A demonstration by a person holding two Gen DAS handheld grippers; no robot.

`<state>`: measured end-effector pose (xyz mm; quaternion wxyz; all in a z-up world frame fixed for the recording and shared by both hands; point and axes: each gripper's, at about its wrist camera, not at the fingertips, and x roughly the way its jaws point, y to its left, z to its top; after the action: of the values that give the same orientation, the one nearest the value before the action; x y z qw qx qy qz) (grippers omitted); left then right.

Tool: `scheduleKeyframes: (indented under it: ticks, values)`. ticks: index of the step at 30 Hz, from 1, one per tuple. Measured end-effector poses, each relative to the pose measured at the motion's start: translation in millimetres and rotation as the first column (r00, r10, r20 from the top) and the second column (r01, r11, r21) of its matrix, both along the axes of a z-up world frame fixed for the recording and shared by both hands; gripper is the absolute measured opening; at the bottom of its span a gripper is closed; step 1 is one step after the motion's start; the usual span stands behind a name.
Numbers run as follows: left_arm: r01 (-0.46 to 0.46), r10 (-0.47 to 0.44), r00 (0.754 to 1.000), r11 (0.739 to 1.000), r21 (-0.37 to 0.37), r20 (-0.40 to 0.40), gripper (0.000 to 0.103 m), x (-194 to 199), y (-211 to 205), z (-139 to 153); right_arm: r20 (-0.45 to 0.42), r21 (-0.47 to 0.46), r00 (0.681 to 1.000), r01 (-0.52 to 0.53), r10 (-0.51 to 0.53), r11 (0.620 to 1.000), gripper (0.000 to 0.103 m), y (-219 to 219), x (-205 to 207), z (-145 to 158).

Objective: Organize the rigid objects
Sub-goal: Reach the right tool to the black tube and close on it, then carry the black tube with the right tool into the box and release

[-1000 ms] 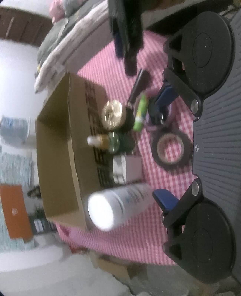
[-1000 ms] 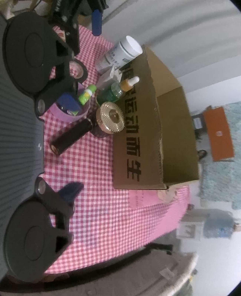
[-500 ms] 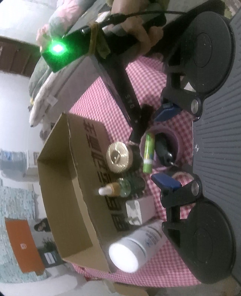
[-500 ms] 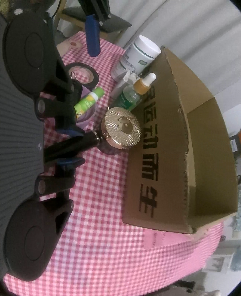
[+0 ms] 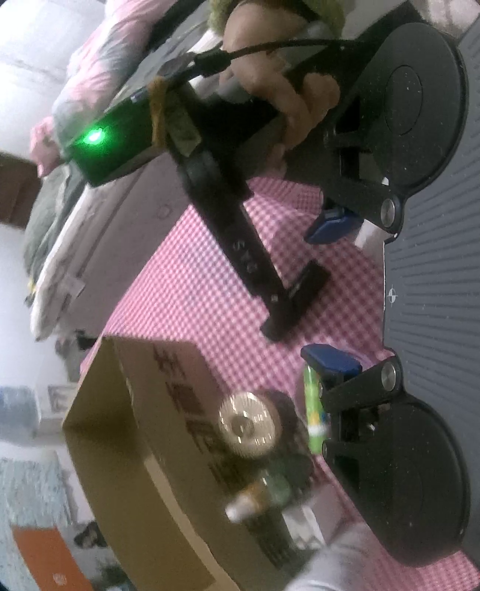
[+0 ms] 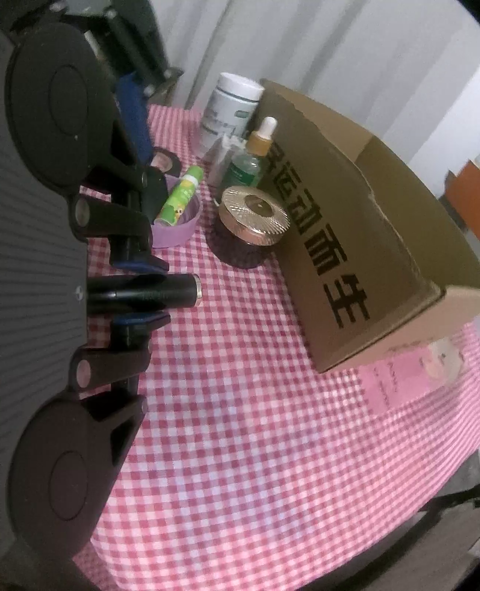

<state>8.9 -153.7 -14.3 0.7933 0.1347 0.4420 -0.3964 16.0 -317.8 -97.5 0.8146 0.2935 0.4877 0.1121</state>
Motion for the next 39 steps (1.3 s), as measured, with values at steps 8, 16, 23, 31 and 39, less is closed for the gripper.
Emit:
scheduleKeyframes:
  ticks: [8,16,23,31,39]
  values:
    - [0.028,-0.025,0.999,0.995,0.092,-0.041,0.05,6.4,-32.4,-19.7,-0.025,0.088,0.999,0.031,-0.028,0.996,0.023,-19.1,-3.1,-5.1]
    - [0.006,0.01,0.996,0.985,0.172,-0.091,0.045,18.4,-49.7,-38.2,-0.018,0.155,0.999,0.032,-0.03,0.987,0.023,-34.5,-14.3,-8.9]
    - [-0.012,0.028,0.997,0.98,0.201,-0.077,0.038,18.8,-50.9,-45.2,0.01,0.194,0.999,0.031,-0.033,0.981,0.023,-44.5,-25.0,-7.2]
    - [-0.03,0.029,1.0,0.991,0.127,0.006,0.036,7.2,-37.5,-15.6,0.074,0.151,0.996,0.044,-0.056,0.988,0.023,-32.7,-34.8,13.9]
    - [-0.144,0.139,0.973,0.99,0.014,0.183,0.036,7.5,15.6,60.8,0.258,0.066,0.966,-0.021,0.003,0.998,0.023,4.0,-26.7,95.4]
